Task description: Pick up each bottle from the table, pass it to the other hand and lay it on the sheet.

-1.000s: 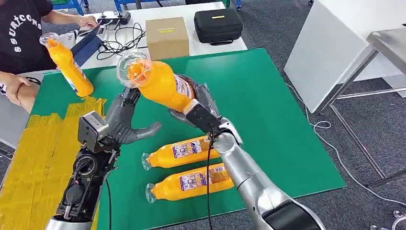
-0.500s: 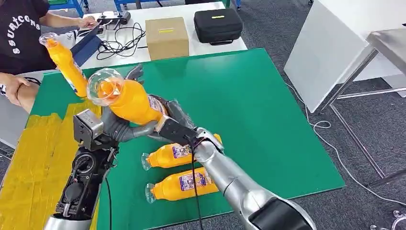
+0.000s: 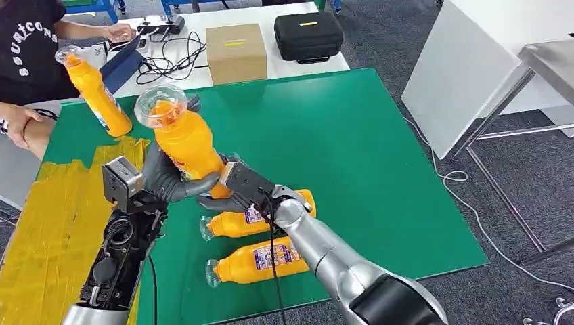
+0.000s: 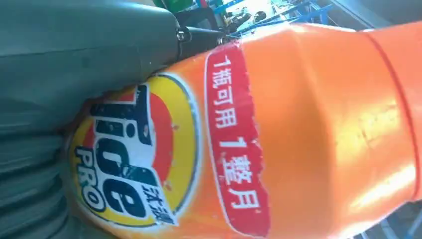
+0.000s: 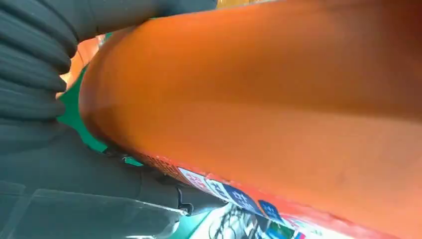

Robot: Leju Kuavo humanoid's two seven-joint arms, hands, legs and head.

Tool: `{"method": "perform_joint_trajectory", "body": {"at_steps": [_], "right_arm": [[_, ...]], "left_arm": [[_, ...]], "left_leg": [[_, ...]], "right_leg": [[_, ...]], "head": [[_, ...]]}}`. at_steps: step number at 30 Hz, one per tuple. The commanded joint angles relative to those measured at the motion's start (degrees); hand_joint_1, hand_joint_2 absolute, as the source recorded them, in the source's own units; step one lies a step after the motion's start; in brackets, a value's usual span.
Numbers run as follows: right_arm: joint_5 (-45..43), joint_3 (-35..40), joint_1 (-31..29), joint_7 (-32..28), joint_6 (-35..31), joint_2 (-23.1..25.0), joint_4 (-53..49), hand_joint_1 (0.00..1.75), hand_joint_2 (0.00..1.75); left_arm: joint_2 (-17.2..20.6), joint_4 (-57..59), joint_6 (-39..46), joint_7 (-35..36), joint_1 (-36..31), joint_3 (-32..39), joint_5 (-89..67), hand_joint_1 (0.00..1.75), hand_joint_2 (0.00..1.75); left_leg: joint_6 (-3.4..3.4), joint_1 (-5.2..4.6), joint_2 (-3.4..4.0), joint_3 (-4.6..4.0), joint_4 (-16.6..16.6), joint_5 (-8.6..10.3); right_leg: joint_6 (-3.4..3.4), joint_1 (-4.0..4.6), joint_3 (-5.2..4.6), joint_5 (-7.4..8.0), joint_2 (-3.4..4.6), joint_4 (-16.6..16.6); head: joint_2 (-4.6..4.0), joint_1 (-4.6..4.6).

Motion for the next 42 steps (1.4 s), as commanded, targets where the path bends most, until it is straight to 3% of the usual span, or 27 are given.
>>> {"method": "perform_joint_trajectory", "body": {"at_steps": [1, 18, 19, 23, 24, 28, 31, 33, 38, 40, 42], "right_arm": [[-0.2, 5.4, -0.7, -0.3, 1.4, 0.1, 3.4, 1.75, 1.75], [-1.2, 4.1, 1.3, 1.8, -7.9, -3.0, -6.5, 1.75, 1.75], [-0.8, 3.7, 1.7, 2.1, -9.7, -3.4, -8.1, 0.58, 1.75], [-0.7, 3.7, 2.4, 3.2, -9.7, -4.0, -10.6, 0.58, 1.75], [-0.7, 3.2, 2.9, 3.1, -10.8, -4.2, -11.8, 0.00, 1.75], [5.5, 2.8, 5.8, 6.0, -19.0, -8.0, -22.8, 0.00, 1.75], [18.6, 1.2, 7.8, 11.5, -29.4, -10.6, -30.4, 0.00, 1.75], [24.1, 0.0, 9.2, 14.2, -31.0, -11.3, -33.8, 0.00, 1.75], [24.6, -0.3, 9.7, 14.5, -30.5, -11.0, -34.2, 0.00, 1.75], [33.6, -0.6, 11.0, 17.4, -35.3, -12.2, -36.6, 0.00, 1.75], [40.6, -1.1, 14.4, 19.1, -37.8, -14.0, -41.5, 0.00, 1.75]], "left_arm": [[0.7, 5.3, 1.0, 0.3, -3.7, -0.9, 0.3, 1.75, 1.75], [1.4, 3.1, 3.4, 0.9, -1.7, 0.7, -0.5, 1.75, 1.75], [1.5, 2.7, 4.3, 0.9, -1.8, 1.2, -1.1, 1.75, 1.75], [1.7, 2.0, 4.1, 1.2, -1.8, 1.9, -1.2, 1.75, 1.75], [1.7, 1.7, 5.0, 1.3, -1.8, 2.3, -1.9, 1.75, 1.75], [2.7, -0.1, 9.7, 1.5, -1.3, 5.5, -5.4, 1.75, 1.75], [3.8, 0.0, 13.9, 1.3, -1.7, 8.3, -10.7, 1.75, 1.75], [4.6, 0.5, 14.2, 1.1, -2.6, 9.3, -12.5, 1.75, 1.75], [4.2, 0.6, 14.0, 1.1, -2.7, 9.6, -12.9, 1.75, 1.75], [5.4, 0.9, 23.5, 4.3, -3.4, 9.2, -25.2, 1.75, 1.75], [6.5, 1.1, 25.7, 8.5, -3.8, 10.3, -33.5, 1.75, 1.75]], "left_leg": [[-0.08, 0.06, 0.01, 0.15, 0.0, -0.06], [-0.13, 0.09, 0.06, 0.24, 0.1, -0.14], [-0.08, 0.04, 0.01, 0.11, 0.0, -0.06], [-0.11, 0.08, 0.02, 0.15, 0.1, -0.11], [-0.10, 0.05, 0.03, 0.13, 0.1, -0.09], [-0.11, 0.07, 0.06, 0.15, 0.0, -0.10], [-0.08, 0.04, 0.00, 0.12, 0.0, -0.08], [-0.10, 0.07, -0.02, 0.18, 0.0, -0.10], [-0.10, 0.08, 0.00, 0.16, 0.1, -0.13], [-0.12, 0.09, -0.01, 0.21, 0.1, -0.15], [-0.13, 0.11, -0.06, 0.21, 0.1, -0.14]], "right_leg": [[-0.06, 0.06, 0.17, -0.06, -0.05, 0.0], [-0.09, 0.11, 0.27, -0.13, -0.03, 0.0], [-0.05, 0.05, 0.14, -0.06, -0.05, 0.0], [-0.07, 0.09, 0.18, -0.11, -0.06, 0.0], [-0.06, 0.06, 0.14, -0.09, -0.05, 0.0], [-0.07, 0.08, 0.17, -0.09, -0.03, 0.0], [-0.05, 0.05, 0.15, -0.09, -0.07, 0.0], [-0.06, 0.08, 0.23, -0.11, -0.10, 0.0], [-0.07, 0.09, 0.18, -0.13, -0.09, 0.0], [-0.08, 0.10, 0.23, -0.16, -0.12, 0.0], [-0.08, 0.13, 0.27, -0.15, -0.16, 0.0]], "head": [[0.00, 0.02], [0.00, 0.00], [0.00, 0.02], [0.00, 0.02], [0.00, 0.00], [0.00, 0.02], [0.00, 0.02], [0.00, -0.02], [0.00, 0.00], [0.00, 0.02], [0.00, 0.00]]}}
